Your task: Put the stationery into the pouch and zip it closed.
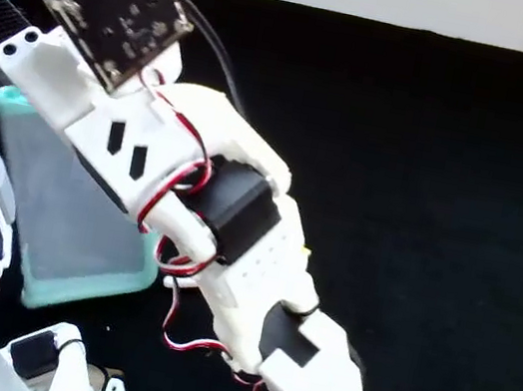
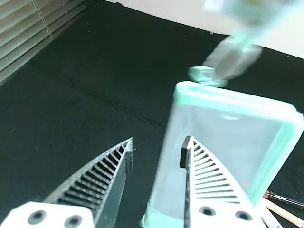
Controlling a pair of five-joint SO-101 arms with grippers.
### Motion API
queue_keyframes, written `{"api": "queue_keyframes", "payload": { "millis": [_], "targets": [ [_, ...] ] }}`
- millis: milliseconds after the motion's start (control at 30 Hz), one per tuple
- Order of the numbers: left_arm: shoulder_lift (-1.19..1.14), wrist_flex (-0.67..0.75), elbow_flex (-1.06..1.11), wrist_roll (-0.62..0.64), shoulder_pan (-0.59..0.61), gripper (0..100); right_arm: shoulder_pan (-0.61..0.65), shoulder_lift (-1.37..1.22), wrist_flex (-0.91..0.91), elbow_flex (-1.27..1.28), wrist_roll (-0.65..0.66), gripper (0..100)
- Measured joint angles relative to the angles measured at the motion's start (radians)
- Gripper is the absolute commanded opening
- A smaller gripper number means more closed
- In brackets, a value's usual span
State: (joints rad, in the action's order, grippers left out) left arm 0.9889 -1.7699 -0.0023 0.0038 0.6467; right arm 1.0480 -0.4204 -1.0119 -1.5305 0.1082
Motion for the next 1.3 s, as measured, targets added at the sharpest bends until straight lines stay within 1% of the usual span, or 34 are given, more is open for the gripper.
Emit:
{"api": "queue_keyframes", "payload": {
  "millis": [133, 300, 467, 600, 733, 867, 1067, 1300],
  "targets": [
    [0.0, 0.0, -0.075, -0.009, 0.0, 19, 0.0, -0.012, -0.015, -0.064, 0.0, 0.6],
    [0.0, 0.0, -0.183, -0.084, 0.0, 19, 0.023, -0.012, -0.077, -0.112, 0.0, 0.6],
    [0.0, 0.0, -0.209, -0.091, 0.0, 19, 0.048, -0.012, -0.124, -0.13, 0.0, 0.6],
    [0.0, 0.0, -0.209, -0.091, 0.0, 19, 0.087, -0.012, -0.127, -0.13, 0.0, 0.6],
    [0.0, 0.0, -0.209, -0.091, 0.002, 19, 0.094, -0.011, -0.13, -0.13, 0.0, 0.6],
    [0.0, 0.0, -0.209, -0.097, 0.083, 19, 0.098, 0.041, -0.178, -0.13, 0.0, 0.6],
    [0.0, 0.0, -0.209, -0.16, 0.227, 19, 0.1, 0.117, -0.241, -0.137, 0.0, 0.6],
    [0.0, 0.0, -0.209, -0.163, 0.242, 19, 0.103, 0.121, -0.282, -0.137, 0.0, 0.6]
  ]
}}
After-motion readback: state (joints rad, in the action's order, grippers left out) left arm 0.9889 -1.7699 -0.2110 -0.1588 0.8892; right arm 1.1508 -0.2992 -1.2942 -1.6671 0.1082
